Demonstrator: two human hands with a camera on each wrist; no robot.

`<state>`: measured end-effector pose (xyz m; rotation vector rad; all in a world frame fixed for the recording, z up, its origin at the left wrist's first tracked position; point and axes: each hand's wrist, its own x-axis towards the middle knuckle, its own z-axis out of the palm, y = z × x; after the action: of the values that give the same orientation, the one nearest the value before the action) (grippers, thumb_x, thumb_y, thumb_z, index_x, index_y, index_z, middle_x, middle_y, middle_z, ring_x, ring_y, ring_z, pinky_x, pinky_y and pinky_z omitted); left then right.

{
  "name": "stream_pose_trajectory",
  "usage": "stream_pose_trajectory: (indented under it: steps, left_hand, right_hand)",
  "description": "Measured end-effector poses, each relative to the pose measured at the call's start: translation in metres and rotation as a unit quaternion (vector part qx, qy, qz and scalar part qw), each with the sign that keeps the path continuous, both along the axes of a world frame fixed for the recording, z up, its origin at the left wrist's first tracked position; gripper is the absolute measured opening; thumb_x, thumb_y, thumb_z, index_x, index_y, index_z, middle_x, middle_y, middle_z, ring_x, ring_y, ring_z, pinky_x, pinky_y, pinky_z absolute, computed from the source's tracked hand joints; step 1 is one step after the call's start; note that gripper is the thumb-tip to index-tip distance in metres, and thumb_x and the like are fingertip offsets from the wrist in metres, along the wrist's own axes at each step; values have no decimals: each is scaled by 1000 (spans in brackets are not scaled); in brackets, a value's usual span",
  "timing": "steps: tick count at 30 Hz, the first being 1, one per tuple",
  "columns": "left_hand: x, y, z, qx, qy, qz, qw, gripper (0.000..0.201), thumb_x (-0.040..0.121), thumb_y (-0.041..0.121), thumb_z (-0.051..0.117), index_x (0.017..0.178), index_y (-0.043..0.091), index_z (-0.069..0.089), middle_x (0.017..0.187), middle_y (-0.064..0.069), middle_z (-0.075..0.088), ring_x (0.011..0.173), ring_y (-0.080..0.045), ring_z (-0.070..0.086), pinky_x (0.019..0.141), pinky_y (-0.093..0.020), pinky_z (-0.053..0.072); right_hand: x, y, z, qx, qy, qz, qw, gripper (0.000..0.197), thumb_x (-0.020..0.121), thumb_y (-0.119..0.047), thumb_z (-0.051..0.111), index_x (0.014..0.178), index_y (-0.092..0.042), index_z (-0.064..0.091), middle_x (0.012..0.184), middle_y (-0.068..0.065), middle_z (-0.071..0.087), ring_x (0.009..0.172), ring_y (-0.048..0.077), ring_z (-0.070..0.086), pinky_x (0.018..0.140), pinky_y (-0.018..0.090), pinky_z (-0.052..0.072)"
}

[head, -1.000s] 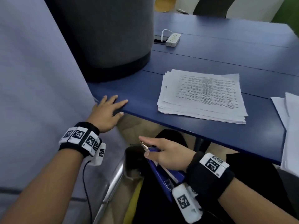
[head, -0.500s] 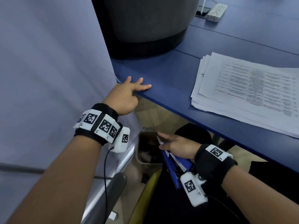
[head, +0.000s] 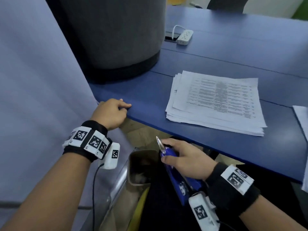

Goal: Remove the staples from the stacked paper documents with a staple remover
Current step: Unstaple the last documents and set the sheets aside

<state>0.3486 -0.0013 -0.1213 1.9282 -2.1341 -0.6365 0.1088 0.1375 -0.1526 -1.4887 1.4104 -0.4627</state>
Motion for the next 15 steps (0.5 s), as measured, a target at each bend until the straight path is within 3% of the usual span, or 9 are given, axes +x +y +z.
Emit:
stream_pose_trajectory:
  steps: [2,3,6,8,10,13,15]
  left_hand:
    - [-19,2,8,-16,-37,5,999,38,92,46,44,106,28,75,121,2,72,125,-32,58,106,-43,46]
    - [-34,3,12,-20,-41,5,999,40,95,50,44,105,24,73,115,-2,73,120,-35,59,103,-44,47]
    - [-88,12,21,-5,-4,-8,1000,53,101,56,43,133,17,60,136,-9,63,134,-35,49,107,-40,40]
    - [-125,14,21,14,11,-35,999,60,98,64,41,140,22,50,145,-10,56,137,-36,45,109,-41,38]
    - [-160,10,15,28,-33,-53,998,67,93,73,37,142,28,44,144,-12,56,134,-40,47,109,-45,38]
    - [-197,3,13,50,-121,-29,991,78,90,71,50,149,24,31,145,-22,46,129,-44,46,90,-43,37]
    - [-210,1,15,69,-131,-4,989,85,85,64,65,149,22,29,142,-25,38,124,-45,48,86,-43,42]
  right_hand:
    - [-24,15,34,-64,24,-10,998,37,87,-38,68,122,-41,58,105,-14,70,91,7,66,94,33,52]
    - [-36,23,51,-87,24,-25,996,32,88,-36,68,118,-39,57,100,-12,71,84,12,66,87,33,53]
    - [-75,43,92,-115,28,-110,987,26,89,-31,71,107,-33,53,89,-6,72,71,26,64,70,38,54]
    - [-107,52,105,-146,77,-189,968,26,85,-34,73,98,-28,52,84,-6,73,69,22,66,70,42,55]
    - [-142,59,115,-169,154,-250,941,27,82,-38,75,90,-26,52,81,-5,72,71,21,67,70,43,56]
    - [-193,76,128,-180,236,-319,900,27,79,-34,78,86,-24,53,84,-7,68,71,16,64,63,33,49]
    - [-226,89,133,-165,280,-352,878,28,80,-31,78,86,-21,52,83,-7,65,71,18,63,60,31,44]
